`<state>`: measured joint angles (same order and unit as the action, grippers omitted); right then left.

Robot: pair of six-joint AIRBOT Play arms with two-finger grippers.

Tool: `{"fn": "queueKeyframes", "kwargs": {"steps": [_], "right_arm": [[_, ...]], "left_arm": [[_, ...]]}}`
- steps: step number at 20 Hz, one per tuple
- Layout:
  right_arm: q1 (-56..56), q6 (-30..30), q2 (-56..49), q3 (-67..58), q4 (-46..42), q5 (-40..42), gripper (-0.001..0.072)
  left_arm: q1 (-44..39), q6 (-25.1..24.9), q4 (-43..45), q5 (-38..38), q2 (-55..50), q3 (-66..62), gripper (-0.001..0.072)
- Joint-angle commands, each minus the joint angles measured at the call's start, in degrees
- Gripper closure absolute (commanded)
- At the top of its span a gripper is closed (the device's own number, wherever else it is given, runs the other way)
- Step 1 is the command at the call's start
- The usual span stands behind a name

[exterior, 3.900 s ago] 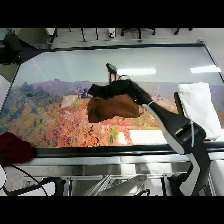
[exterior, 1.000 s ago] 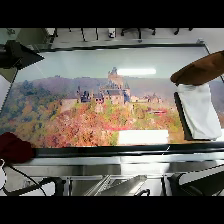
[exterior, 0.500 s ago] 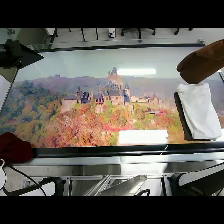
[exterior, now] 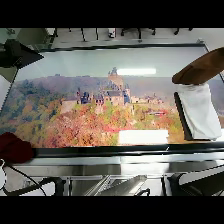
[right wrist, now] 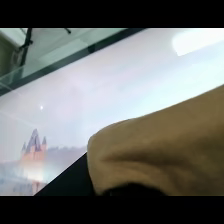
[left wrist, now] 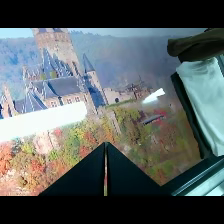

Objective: Fold the shirts.

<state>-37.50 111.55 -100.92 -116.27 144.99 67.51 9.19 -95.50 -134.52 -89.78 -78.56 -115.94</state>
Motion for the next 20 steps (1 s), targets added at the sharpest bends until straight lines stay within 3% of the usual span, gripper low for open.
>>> {"fn": "queueKeyframes", "kwargs": {"steps": [1,6,9,14,20], "right_arm": [[-2.84,-8.07,3.61,0.04,-2.84,7.8,0.0691],[-3.63,-19.12,8.68,3.17,-16.85,18.34,0.0691],[-3.65,-26.45,11.93,10.64,-20.39,22.47,0.0691],[-4.74,-37.7,24.57,31.85,-25.92,15.34,0.0692],[-15.69,-38.73,35.78,50.03,-26.82,8.94,0.0691]], "left_arm": [[-0.04,-0.02,-0.02,-0.94,-0.02,0.0,0.0688],[-0.04,-0.02,0.0,-1.79,-0.02,0.0,0.0688],[-0.04,-0.02,0.0,-1.97,-0.02,0.02,0.0687],[-0.04,0.0,-0.02,-1.97,-0.02,0.02,0.0688],[-0.04,-0.02,-0.02,-2.54,-0.02,0.02,0.0688]]}}
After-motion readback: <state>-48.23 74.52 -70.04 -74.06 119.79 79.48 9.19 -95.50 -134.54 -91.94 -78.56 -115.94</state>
